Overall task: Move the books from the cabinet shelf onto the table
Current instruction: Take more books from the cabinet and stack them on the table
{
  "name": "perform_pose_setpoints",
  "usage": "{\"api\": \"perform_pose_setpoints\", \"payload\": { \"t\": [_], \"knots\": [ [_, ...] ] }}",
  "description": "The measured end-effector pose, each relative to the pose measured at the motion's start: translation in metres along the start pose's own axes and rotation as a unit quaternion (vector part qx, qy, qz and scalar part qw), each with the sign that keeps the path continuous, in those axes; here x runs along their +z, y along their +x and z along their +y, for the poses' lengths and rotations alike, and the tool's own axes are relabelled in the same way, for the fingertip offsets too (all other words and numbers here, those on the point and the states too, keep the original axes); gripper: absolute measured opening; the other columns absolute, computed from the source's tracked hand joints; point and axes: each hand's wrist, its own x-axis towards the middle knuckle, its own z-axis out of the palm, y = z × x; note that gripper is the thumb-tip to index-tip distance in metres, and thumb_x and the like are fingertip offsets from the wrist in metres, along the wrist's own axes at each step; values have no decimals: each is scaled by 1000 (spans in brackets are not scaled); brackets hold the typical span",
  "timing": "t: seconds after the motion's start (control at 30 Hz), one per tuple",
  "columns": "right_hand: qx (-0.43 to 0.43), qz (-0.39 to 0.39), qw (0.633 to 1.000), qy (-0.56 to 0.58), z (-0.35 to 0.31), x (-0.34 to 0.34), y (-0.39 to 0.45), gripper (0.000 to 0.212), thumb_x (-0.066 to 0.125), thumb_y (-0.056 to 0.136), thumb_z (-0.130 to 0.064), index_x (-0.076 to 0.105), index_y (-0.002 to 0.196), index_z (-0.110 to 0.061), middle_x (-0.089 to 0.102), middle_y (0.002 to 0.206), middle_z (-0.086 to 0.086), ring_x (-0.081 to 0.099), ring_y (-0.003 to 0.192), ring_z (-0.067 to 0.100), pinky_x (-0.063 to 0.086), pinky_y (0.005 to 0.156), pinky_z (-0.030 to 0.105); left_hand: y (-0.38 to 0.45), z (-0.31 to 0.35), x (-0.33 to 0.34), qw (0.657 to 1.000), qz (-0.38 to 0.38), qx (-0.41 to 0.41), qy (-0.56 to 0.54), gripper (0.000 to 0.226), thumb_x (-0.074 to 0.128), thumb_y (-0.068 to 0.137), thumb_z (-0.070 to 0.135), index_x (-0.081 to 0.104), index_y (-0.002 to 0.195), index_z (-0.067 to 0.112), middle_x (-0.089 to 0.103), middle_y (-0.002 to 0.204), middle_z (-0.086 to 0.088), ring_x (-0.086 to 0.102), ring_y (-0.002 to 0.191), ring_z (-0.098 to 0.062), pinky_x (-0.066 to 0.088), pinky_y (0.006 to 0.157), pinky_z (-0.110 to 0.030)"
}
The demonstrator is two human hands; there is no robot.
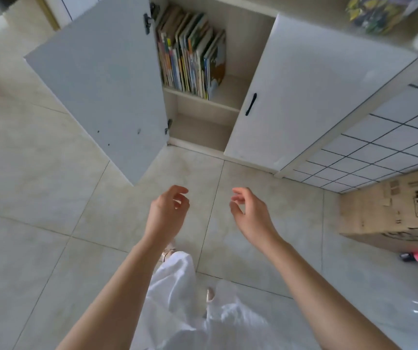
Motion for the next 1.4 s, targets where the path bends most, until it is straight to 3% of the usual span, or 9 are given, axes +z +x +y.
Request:
{"api": "perform_pose_setpoints", "payload": {
  "t": [0.13, 0.3, 0.6, 0.9, 1.0, 1.1, 1.23, 1.3, 1.4],
  "knots": [
    [31, 31, 999, 10, -30, 5, 43, 32, 56, 92, -15, 53, 123, -11, 64, 115, 4, 59, 109, 16, 37, 85, 14, 59, 6, -30, 999, -34, 11, 11, 20, 59, 89, 10, 65, 104, 21, 70, 87, 1, 61, 72, -5, 47, 68, -17],
    [31, 71, 997, 17, -61, 2, 101, 30, 58, 91, -13, 55, 121, -10, 66, 112, 4, 60, 107, 16, 38, 86, 14, 142, 28, -51, 997, -54, 38, 38, 20, 59, 89, 11, 66, 105, 21, 68, 87, 2, 59, 70, -1, 35, 57, -5],
    [6, 82, 997, 7, -81, -31, 214, 28, 57, 91, -16, 57, 119, -12, 65, 111, 2, 59, 105, 15, 44, 92, 26, 259, 66, -25, 998, -56, 26, 10, 20, 57, 89, 14, 65, 104, 24, 69, 90, 0, 62, 72, -13, 44, 59, -23],
    [14, 28, 999, 28, -82, -62, 375, 26, 54, 92, -14, 59, 118, -8, 67, 111, 7, 62, 105, 21, 47, 95, 34, 385, 101, 26, 999, -44, 11, 15, 25, 54, 92, 13, 64, 114, 17, 66, 99, 1, 60, 73, -7, 40, 56, -8],
    [27, 6, 998, 50, -81, -59, 414, 30, 52, 95, -18, 57, 123, -12, 66, 111, 3, 61, 105, 18, 46, 88, 24, 419, 101, 33, 998, -45, 25, 21, 25, 57, 90, 9, 64, 113, 13, 68, 103, -2, 61, 84, -13, 38, 63, -5],
    [61, -18, 994, 83, -80, -51, 450, 31, 48, 96, -22, 56, 125, -17, 61, 110, -5, 58, 104, 12, 41, 83, 20, 449, 95, 39, 999, -41, 23, 10, 25, 58, 87, 9, 64, 110, 16, 69, 106, -1, 61, 87, -14, 51, 84, -28],
    [88, -9, 992, 85, -79, -29, 506, 20, 49, 94, -18, 62, 104, -6, 65, 92, 6, 64, 92, 27, 53, 79, 34, 487, 76, 52, 999, -45, 20, -12, 27, 58, 88, 10, 63, 114, 17, 67, 111, -1, 60, 90, -13, 52, 90, -36],
    [103, -8, 989, 105, -78, -15, 530, 29, 48, 96, -19, 60, 107, 5, 64, 101, 24, 64, 95, 36, 56, 83, 38, 505, 67, 59, 998, -45, 28, -23, 30, 57, 90, 10, 61, 118, 17, 65, 115, 1, 58, 96, -12, 51, 90, -37],
    [121, 2, 987, 106, -79, 4, 565, 40, 47, 98, -33, 60, 112, 2, 64, 111, 23, 64, 98, 35, 53, 90, 49, 533, 50, 70, 997, -41, 42, -45, 34, 57, 90, 10, 58, 122, 19, 63, 117, 4, 59, 103, -14, 49, 95, -39]
  ]
}}
